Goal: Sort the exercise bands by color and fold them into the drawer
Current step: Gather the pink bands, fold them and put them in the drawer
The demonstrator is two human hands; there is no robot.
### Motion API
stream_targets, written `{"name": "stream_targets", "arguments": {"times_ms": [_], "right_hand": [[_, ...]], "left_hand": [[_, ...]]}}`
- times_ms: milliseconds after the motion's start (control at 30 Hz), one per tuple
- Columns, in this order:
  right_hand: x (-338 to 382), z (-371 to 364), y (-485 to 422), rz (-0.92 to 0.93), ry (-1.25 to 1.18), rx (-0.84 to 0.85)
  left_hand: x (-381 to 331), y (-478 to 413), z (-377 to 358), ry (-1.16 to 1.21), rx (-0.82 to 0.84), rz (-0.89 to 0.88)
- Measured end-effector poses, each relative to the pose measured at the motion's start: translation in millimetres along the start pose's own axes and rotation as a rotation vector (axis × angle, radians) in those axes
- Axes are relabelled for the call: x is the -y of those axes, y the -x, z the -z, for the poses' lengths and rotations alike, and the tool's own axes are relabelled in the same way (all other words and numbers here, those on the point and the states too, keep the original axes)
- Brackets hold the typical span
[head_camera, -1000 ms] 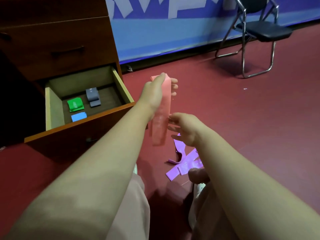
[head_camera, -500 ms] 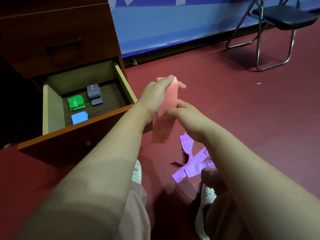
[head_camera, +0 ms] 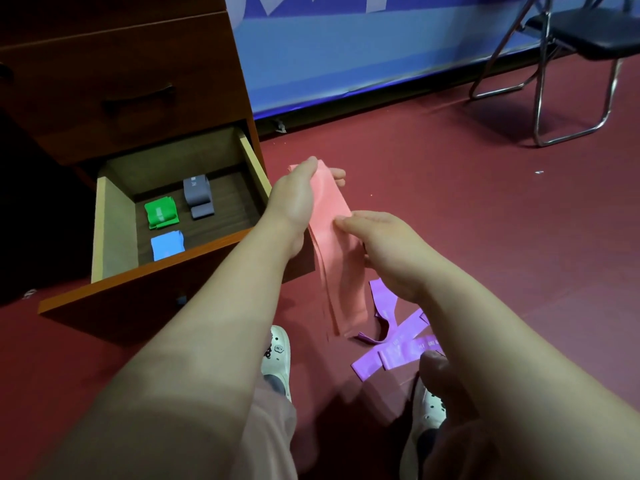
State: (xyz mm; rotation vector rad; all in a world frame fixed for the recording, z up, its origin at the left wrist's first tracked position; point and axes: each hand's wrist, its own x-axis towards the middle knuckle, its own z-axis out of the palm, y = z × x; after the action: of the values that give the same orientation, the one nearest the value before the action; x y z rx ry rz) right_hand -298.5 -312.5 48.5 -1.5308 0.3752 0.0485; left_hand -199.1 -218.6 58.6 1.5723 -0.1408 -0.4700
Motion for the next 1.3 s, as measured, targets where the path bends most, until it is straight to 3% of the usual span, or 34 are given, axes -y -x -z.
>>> {"name": "stream_targets", "arguments": {"times_ms": [300,467,667,867,1033,1167,1300], "right_hand": [[9,6,-2,0.046,-0.102,-0.093],[13,15,-2,0.024,-0.145,-0.257],[17,26,-3,-0.028,-0.110,-0.435],[13,33,1,-0.024,-0.107,-0.376],[16,34,-3,-0.096,-0.018,-0.347],[15,35,-7,-0.071,-0.054,-0.453],[12,36,-7,-0.048,-0.074,-0.408]], "left_hand": [[6,0,-2,-0.057,-0.006,0.265],[7,2,-6,-0.114,0.209,0.440],[9,6,-25,-0.245,0.222,0.183],[9,9,-38,-0.494,0.225,-0.113],[12,14,-44,-0.653,0.187,-0.235],[13,10,-41,-0.563,0.139,-0.256],[17,6,-38,-0.476,0.131,-0.233]]}}
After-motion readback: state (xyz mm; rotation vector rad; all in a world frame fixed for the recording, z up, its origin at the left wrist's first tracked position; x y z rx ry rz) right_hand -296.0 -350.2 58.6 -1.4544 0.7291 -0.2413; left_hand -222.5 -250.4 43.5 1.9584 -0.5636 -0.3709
